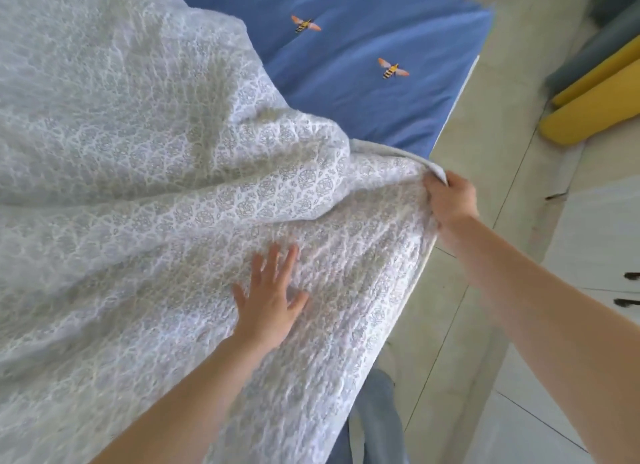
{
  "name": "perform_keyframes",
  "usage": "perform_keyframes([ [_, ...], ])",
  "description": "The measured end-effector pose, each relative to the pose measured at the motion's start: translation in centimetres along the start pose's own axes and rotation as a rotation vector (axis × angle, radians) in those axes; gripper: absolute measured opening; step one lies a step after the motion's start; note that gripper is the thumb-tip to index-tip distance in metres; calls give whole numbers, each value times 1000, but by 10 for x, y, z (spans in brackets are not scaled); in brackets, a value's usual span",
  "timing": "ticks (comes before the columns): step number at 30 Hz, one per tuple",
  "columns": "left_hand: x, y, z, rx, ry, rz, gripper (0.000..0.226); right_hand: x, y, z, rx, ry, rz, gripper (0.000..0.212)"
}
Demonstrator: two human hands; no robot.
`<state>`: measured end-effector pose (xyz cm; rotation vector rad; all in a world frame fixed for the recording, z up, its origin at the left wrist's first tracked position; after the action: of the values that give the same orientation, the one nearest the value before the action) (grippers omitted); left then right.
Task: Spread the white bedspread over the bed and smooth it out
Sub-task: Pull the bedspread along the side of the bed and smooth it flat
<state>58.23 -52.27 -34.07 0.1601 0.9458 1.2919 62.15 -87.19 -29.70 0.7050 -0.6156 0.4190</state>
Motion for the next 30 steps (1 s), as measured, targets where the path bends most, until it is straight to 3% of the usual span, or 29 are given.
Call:
perform_keyframes([
  [2, 1, 0, -8, 49, -85, 31, 79, -14, -3, 1, 24, 97, -41, 13],
  [6, -22, 3, 4, -14, -28, 120, 75, 5, -12, -26, 190, 342, 71, 35],
  [8, -63, 8, 35, -199, 16, -27, 54, 36, -13, -39, 249, 370, 196, 31],
  [10, -117, 15, 72, -396, 15, -304, 35, 66, -15, -56, 305, 403, 268, 33],
  [12, -153, 14, 107, -584, 14, -484, 28, 91, -22, -75, 326, 452, 272, 39],
  [14, -166, -8, 136, -688, 11, -461, 34, 111, -30, -99, 368, 582, 349, 35],
  [16, -160, -40, 163, -754, 24, -277, 48, 121, -28, -123, 486, 666, 449, 41],
  [18, -145, -76, 182, -702, 67, -37, 65, 121, -23, -139, 592, 715, 518, 47],
  [20, -142, -113, 182, -501, -14, 96, 75, 121, -23, -143, 637, 766, 582, 44],
  [23, -144, -145, 166, -189, -330, 88, 48, 121, -14, -150, 733, 910, 733, 31],
  [25, -138, -152, 169, -158, -374, 114, 30, 134, -22, -145, 684, 905, 775, 25],
  [26, -136, -154, 177, -216, -299, 99, 24, 143, -34, -138, 624, 851, 760, 23],
  [30, -149, -135, 241, -706, 149, -73, 21, 181, -110, -55, 178, 469, 505, 21],
])
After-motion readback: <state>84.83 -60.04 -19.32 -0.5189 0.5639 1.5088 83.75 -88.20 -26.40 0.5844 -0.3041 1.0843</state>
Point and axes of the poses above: each hand's wrist, its own y-axis away from the middle knuckle, its own z-axis out of the back of the hand, x = y × z, the point moved 10 cm from there along -y, towards the middle knuckle, and after that the axes turned 11 degrees about y, right-handed, at the moved point
